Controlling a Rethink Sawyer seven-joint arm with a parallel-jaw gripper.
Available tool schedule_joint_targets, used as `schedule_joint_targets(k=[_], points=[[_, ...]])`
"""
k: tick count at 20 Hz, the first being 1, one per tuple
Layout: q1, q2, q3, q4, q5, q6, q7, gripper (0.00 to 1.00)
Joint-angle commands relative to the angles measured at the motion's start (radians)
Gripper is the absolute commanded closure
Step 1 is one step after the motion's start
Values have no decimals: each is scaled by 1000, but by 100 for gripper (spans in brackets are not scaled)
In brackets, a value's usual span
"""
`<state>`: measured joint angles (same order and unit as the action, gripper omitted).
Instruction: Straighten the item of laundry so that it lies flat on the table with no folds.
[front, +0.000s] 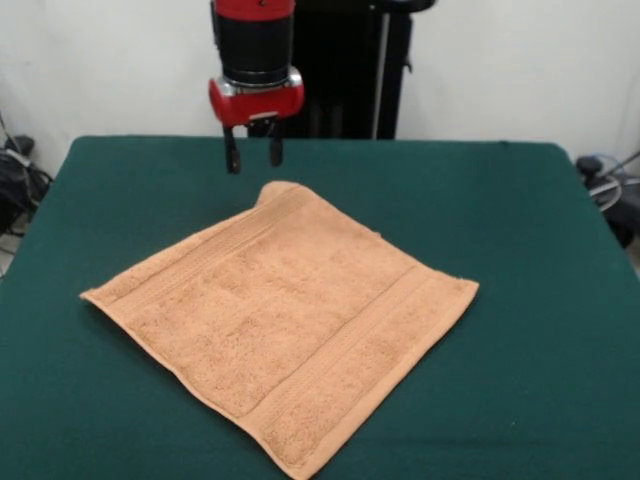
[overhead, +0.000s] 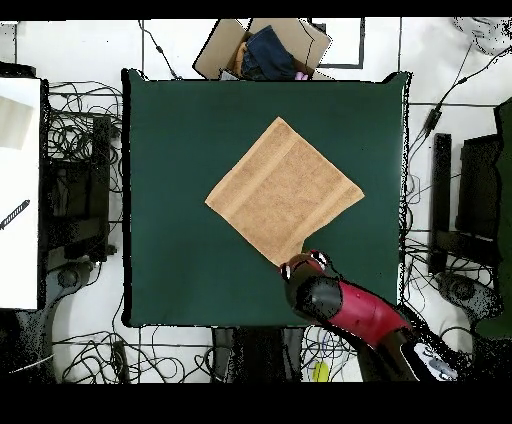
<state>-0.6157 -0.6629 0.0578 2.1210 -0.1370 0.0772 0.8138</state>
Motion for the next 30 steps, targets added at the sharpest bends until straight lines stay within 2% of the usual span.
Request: schedule_joint_targets(k=[1, 8, 13, 22, 27, 30], points=[[8, 47, 102, -64, -64, 18, 129, 0], [44, 74, 74, -61, -82, -40, 174, 0], [29, 106, 59, -47, -116, -94, 187, 0], [-81, 135, 88, -17, -209, -141, 173, 0], [-180, 130, 116, 12, -275, -121, 153, 0], [-209, 115, 115, 29, -300, -110, 157, 0]])
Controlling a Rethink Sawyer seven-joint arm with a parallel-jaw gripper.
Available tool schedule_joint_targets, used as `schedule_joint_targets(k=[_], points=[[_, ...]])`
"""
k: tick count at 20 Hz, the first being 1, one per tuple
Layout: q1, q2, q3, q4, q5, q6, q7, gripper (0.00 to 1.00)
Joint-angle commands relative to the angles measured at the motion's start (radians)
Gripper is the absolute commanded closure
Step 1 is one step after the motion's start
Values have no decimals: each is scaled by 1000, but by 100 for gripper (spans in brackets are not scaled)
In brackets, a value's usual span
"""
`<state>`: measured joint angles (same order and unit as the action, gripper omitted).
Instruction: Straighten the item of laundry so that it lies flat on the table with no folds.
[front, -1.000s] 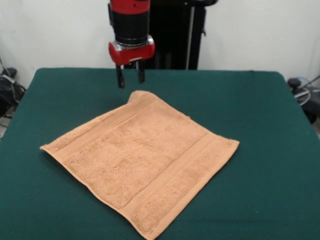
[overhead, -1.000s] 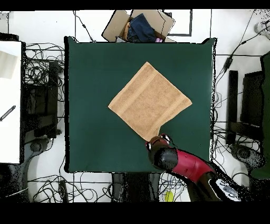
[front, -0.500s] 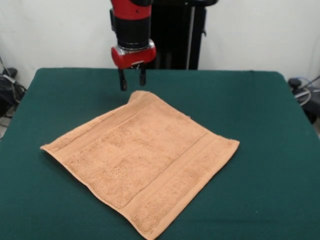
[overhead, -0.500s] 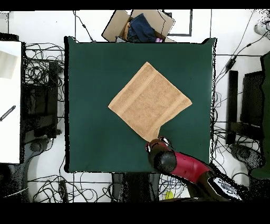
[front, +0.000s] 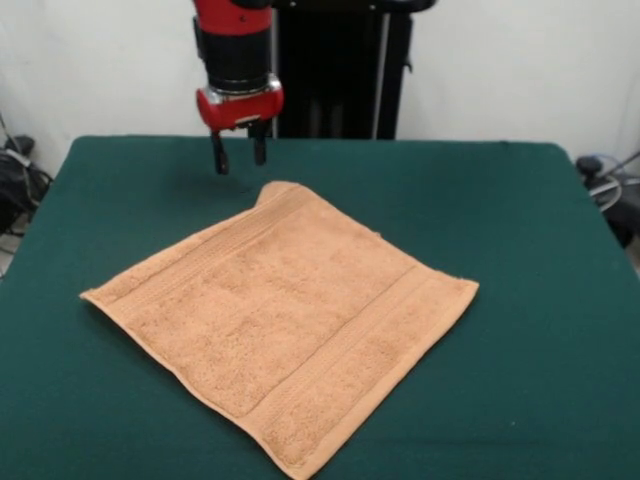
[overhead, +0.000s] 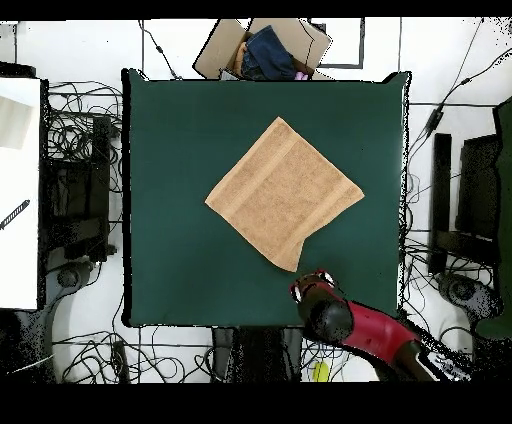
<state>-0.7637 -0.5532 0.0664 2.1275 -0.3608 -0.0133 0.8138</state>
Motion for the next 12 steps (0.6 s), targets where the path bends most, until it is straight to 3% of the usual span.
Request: schedule_joint_targets(k=[1, 6, 12], points=[[-61, 0, 104, 27, -73, -14, 163, 0], [-24, -76, 70, 83, -45, 20, 209, 0], [52, -84, 100, 12, 50, 82, 236, 0]])
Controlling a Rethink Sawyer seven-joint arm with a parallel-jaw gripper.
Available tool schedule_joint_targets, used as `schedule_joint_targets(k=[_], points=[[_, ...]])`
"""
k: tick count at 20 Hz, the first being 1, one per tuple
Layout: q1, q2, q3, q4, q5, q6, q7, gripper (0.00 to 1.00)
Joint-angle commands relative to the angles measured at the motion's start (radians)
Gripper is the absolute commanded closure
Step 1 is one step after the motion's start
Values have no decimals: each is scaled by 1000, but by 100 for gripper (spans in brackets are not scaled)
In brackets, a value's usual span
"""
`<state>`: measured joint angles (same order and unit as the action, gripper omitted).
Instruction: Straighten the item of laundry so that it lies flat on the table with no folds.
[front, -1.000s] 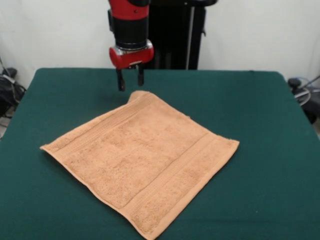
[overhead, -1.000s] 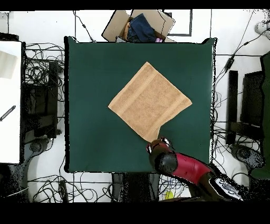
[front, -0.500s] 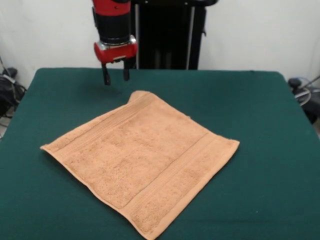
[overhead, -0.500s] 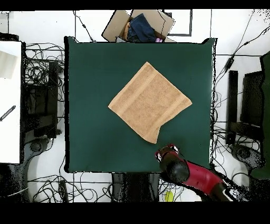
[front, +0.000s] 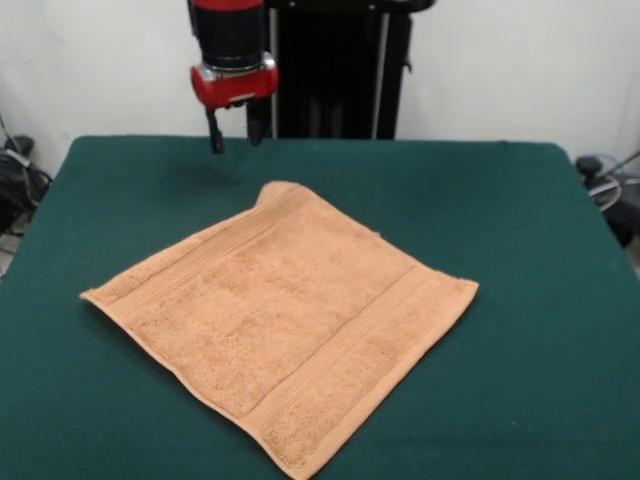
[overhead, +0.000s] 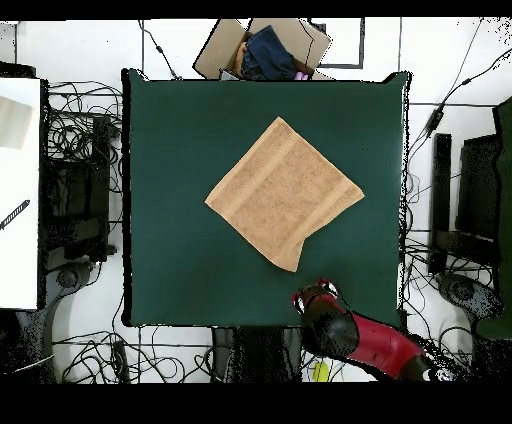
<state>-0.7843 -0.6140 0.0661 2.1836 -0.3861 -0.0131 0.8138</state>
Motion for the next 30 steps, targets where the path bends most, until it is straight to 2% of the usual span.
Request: schedule_joint_targets(k=[1, 5, 11, 24, 30], points=[[88, -23, 105, -60, 91, 95, 239, 0], [118, -4, 128, -116, 145, 133, 236, 0], [121, 24, 140, -151, 174, 146, 216, 0], [108, 81, 182, -199, 188, 117, 206, 0], [138, 162, 169, -278, 209, 152, 199, 0]])
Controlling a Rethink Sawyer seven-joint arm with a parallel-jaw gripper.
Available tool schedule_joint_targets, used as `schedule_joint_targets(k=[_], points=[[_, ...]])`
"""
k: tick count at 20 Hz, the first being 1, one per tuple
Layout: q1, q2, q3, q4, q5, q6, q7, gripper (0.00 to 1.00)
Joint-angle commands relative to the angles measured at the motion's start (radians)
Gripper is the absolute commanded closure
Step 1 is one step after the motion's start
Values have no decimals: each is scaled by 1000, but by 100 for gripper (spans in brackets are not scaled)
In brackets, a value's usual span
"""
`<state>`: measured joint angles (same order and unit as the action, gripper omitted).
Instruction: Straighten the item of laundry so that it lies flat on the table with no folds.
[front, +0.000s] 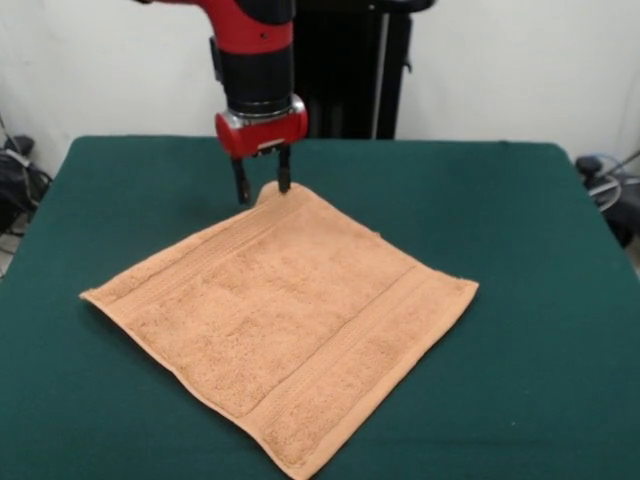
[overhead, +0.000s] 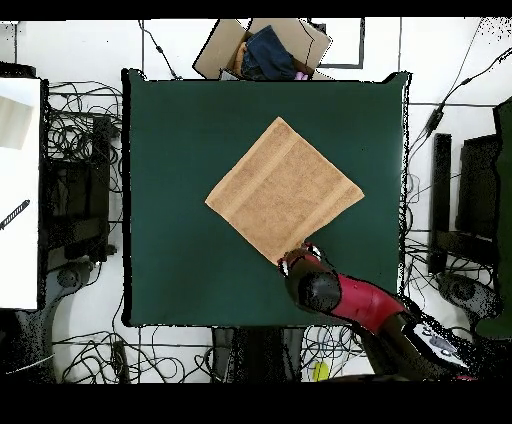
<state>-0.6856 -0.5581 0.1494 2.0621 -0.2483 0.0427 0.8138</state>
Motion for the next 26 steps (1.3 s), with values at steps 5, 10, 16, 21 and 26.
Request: schedule_joint_targets(k=[5, 10, 16, 21, 26], points=[[36, 195, 89, -205, 61, 64, 193, 0], [55, 240, 63, -234, 49, 43, 197, 0], [80, 301, 39, -283, 32, 3, 194, 0], [90, 303, 28, -281, 28, -20, 201, 0], [92, 298, 18, -263, 24, -26, 206, 0]])
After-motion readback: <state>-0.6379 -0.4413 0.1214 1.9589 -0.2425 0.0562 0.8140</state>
